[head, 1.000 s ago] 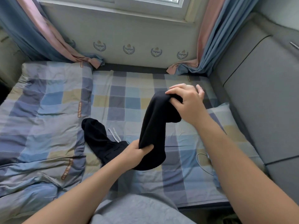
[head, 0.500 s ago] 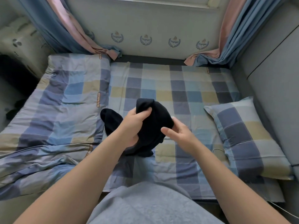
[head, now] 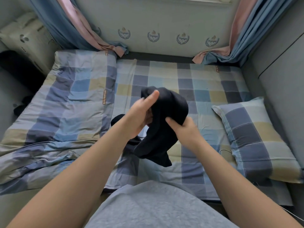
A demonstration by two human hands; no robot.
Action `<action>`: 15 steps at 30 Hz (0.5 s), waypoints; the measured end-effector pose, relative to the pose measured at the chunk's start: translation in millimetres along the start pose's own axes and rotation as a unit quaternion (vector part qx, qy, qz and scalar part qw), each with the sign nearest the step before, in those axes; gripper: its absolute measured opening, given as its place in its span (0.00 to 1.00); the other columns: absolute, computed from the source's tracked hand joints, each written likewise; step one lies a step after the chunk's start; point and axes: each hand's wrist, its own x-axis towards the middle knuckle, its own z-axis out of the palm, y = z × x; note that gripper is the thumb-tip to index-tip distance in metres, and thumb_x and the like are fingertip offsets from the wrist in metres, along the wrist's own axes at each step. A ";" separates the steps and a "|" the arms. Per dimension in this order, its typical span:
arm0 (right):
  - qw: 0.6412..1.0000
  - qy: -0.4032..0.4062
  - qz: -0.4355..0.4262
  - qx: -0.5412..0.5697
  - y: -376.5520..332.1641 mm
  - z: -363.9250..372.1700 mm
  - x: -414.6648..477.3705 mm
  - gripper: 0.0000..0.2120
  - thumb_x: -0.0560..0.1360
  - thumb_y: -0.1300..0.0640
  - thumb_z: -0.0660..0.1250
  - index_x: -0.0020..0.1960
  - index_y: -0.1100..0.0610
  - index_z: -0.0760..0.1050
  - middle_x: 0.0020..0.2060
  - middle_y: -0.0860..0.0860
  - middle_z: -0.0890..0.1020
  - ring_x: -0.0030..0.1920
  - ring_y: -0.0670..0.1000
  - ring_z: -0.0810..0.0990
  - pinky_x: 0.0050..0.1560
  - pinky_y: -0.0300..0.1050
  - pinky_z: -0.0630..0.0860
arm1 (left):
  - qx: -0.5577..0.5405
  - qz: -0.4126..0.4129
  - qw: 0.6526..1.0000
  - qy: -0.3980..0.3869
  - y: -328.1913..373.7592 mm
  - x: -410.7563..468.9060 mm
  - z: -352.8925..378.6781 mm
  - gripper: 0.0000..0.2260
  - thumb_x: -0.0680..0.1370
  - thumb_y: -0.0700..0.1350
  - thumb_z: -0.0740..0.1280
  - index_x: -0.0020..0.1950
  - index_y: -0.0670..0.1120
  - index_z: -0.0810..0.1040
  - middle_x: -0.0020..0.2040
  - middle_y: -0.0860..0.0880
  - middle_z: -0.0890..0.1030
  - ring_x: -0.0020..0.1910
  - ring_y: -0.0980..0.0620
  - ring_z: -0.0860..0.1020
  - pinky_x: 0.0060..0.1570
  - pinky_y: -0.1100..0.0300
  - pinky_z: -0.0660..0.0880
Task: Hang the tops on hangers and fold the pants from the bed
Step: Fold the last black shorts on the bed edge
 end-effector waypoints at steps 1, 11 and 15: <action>1.000 0.011 -0.019 0.018 -7.4 -1.8 2.3 0.05 0.81 0.55 0.67 0.50 0.50 0.82 0.44 0.45 0.87 0.48 0.44 0.85 0.44 0.35 0.80 | 0.018 -0.004 1.000 -0.017 -11.8 -2.1 -1.5 0.25 0.76 0.61 0.68 0.67 0.47 0.76 0.61 0.46 0.84 0.60 0.48 0.82 0.55 0.56 0.80; 0.996 -0.001 -0.063 0.059 -43.3 -11.9 15.2 0.09 0.78 0.48 0.69 0.55 0.50 0.82 0.51 0.48 0.87 0.55 0.47 0.84 0.53 0.41 0.80 | 0.243 -0.001 0.970 0.027 -70.6 -12.2 2.5 0.03 0.81 0.55 0.67 0.49 0.64 0.79 0.44 0.67 0.84 0.47 0.63 0.82 0.48 0.66 0.74; 0.994 -0.067 0.030 0.082 -18.8 -13.9 10.5 0.31 0.70 0.33 0.70 0.66 0.51 0.76 0.59 0.49 0.84 0.61 0.50 0.82 0.63 0.49 0.77 | 0.157 0.045 0.987 0.015 -42.1 -15.6 5.4 0.08 0.81 0.49 0.68 0.50 0.62 0.84 0.50 0.58 0.86 0.52 0.59 0.83 0.52 0.62 0.78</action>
